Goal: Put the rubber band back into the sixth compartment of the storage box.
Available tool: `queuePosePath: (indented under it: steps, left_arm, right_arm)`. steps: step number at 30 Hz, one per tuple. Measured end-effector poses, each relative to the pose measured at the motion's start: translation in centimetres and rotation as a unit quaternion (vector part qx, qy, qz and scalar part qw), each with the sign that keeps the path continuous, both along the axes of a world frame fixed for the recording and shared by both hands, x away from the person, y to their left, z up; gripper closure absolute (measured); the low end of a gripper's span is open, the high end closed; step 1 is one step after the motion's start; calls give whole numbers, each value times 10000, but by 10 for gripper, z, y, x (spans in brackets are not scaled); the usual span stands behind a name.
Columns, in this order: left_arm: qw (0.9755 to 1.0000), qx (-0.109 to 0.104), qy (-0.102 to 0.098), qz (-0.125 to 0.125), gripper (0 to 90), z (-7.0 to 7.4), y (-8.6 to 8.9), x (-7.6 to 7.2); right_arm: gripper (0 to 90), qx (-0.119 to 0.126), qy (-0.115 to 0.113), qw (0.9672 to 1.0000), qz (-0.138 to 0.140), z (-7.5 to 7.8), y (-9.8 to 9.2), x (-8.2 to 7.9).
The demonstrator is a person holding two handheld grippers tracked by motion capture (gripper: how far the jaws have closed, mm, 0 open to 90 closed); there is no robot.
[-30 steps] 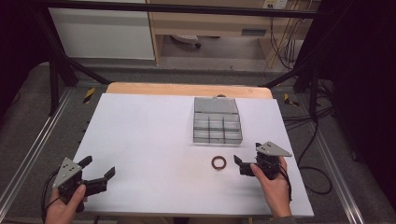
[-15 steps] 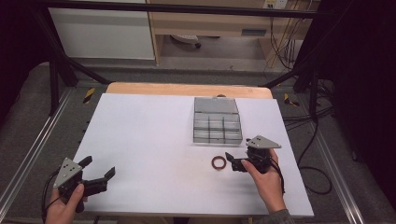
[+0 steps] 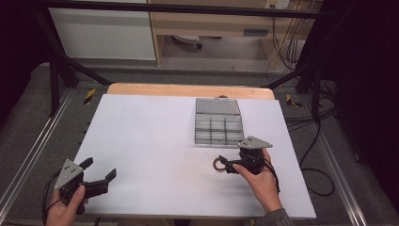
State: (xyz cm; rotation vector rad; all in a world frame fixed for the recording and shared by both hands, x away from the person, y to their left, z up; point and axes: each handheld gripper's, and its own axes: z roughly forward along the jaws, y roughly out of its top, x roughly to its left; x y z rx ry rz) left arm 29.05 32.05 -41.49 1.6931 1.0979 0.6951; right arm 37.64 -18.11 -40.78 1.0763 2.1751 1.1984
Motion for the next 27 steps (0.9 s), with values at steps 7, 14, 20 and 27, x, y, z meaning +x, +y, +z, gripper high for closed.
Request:
queuePosePath:
  steps: [7, 14, 20, 27]
  left_arm:
    - [10000, -8, -5, 37, 45, 0, 0, 0]
    - [10000, -3, -2, 25, 45, 0, 0, 0]
    - [10000, 20, 12, 5, 45, 0, 0, 0]
    - [10000, 34, 17, -12, 45, 0, -1, 0]
  right_arm:
    - [35, -78, 64, 9999, 116, -2, 8, -1]
    - [34, -122, 140, 9996, 205, -7, 15, -2]
    - [39, -124, 235, 9992, 308, -11, 19, -2]
    - [37, -199, 425, 9980, 434, -19, 26, -3]
